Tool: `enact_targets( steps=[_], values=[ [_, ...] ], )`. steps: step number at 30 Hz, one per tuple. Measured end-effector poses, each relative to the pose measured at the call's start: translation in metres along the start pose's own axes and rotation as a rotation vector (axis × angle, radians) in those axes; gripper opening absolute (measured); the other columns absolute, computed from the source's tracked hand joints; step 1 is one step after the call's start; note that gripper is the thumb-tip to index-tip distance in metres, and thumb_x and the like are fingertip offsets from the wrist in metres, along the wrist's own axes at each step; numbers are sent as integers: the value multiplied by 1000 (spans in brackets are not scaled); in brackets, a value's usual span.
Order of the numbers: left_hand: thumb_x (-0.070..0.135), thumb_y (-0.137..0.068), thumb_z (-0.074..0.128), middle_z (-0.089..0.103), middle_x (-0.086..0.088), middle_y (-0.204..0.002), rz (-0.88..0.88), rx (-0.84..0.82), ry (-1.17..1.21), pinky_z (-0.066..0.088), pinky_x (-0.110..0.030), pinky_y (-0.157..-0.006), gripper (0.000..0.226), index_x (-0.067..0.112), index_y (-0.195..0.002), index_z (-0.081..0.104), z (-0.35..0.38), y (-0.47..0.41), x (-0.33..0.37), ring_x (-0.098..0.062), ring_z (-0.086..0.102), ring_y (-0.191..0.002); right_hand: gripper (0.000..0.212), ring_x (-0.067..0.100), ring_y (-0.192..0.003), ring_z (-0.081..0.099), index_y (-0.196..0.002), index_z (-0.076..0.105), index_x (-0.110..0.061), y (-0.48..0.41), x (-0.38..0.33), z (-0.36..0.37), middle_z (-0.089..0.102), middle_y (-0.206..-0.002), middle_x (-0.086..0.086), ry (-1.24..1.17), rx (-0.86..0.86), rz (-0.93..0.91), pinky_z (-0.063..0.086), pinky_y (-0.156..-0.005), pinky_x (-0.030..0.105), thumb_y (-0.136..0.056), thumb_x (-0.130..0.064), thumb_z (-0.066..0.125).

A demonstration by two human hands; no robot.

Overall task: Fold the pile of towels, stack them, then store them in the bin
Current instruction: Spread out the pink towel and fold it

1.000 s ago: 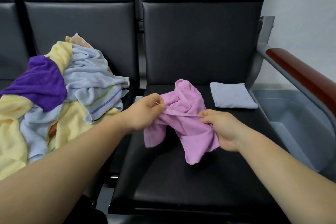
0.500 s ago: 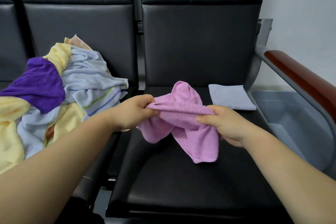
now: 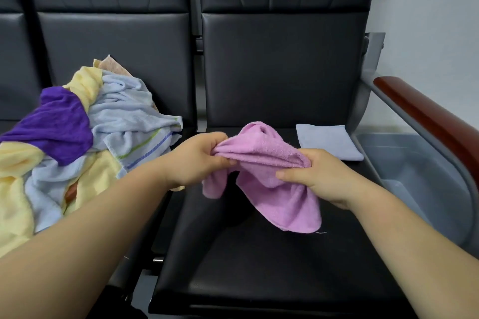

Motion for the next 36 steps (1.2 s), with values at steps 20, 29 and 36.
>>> enact_targets(
  steps=[20, 29, 36],
  values=[
    [6, -95, 66, 65, -2, -68, 15, 64, 167, 45, -22, -54, 18, 11, -84, 54, -13, 8, 19, -10, 60, -62, 4, 25, -82, 69, -89, 70, -18, 7, -17, 7, 73, -86, 5, 489, 77, -89, 56, -76, 42, -90, -20, 72],
    [7, -80, 81, 57, -9, -55, -114, -199, -182, 34, -16, -43, 27, -6, -84, 57, 10, 11, 16, -10, 45, -40, 23, 17, -66, 52, -70, 58, -20, 3, -20, -1, 61, -69, -2, 703, 188, -15, 43, -60, 29, -93, -19, 64],
    [10, -94, 70, 72, 1, -76, -5, -5, -15, 52, -22, -61, 12, 5, -104, 66, -12, 9, 16, -7, 66, -69, 29, 13, -101, 76, -111, 78, -27, 14, -10, 7, 81, -103, -6, 156, -16, 46, 58, -98, 42, -83, -20, 82]
  ],
)
Point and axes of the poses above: each hand's wrist, its own y-axis away from the middle knuckle, its own z-axis out of the palm, x = y × z, the point moved 6 cm from there along -y, towards the middle knuckle
